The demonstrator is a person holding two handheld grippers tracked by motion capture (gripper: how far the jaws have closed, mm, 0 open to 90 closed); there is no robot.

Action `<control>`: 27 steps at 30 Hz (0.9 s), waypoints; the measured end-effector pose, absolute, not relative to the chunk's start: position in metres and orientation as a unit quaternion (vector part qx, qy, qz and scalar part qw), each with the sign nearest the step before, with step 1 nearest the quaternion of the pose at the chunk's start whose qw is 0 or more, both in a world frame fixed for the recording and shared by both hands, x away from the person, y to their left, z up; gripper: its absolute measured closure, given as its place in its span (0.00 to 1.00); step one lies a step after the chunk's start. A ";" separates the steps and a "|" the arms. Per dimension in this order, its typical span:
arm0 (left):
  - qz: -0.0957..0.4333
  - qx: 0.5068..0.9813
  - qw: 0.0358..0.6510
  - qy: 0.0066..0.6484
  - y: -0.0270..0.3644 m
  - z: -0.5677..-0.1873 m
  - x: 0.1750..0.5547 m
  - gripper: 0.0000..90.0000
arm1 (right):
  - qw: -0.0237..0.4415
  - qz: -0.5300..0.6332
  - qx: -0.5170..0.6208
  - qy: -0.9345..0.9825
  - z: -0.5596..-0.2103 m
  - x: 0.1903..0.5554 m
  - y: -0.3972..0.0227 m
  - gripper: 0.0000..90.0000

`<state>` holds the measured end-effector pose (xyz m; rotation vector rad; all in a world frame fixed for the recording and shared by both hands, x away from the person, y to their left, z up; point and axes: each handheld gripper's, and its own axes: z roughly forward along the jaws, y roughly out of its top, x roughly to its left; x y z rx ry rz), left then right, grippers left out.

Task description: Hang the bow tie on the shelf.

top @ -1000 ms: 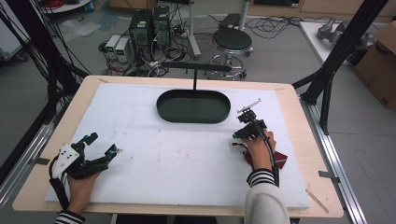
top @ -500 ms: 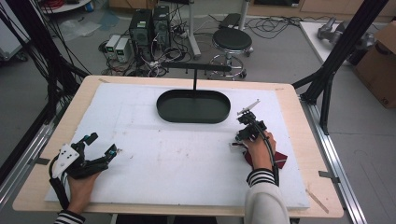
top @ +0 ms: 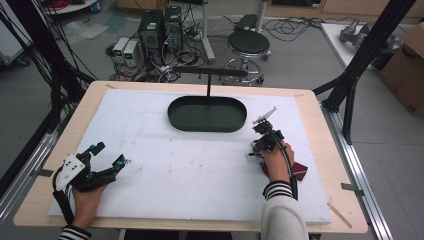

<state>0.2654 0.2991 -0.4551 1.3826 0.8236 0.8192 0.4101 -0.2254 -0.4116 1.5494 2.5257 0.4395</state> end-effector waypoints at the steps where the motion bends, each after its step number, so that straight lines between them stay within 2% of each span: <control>1: 0.356 0.601 0.619 0.358 0.299 -0.455 0.265 0.16 | 0.071 0.147 0.516 0.841 -0.411 0.410 -0.225 0.97; 11: 0.357 0.601 0.619 0.358 0.299 -0.455 0.265 0.16 | 0.072 0.194 0.498 0.842 -0.404 0.407 -0.221 0.97; 27: 0.356 0.601 0.619 0.358 0.299 -0.455 0.265 0.16 | 0.126 0.321 0.492 0.800 -0.376 0.397 -0.233 0.97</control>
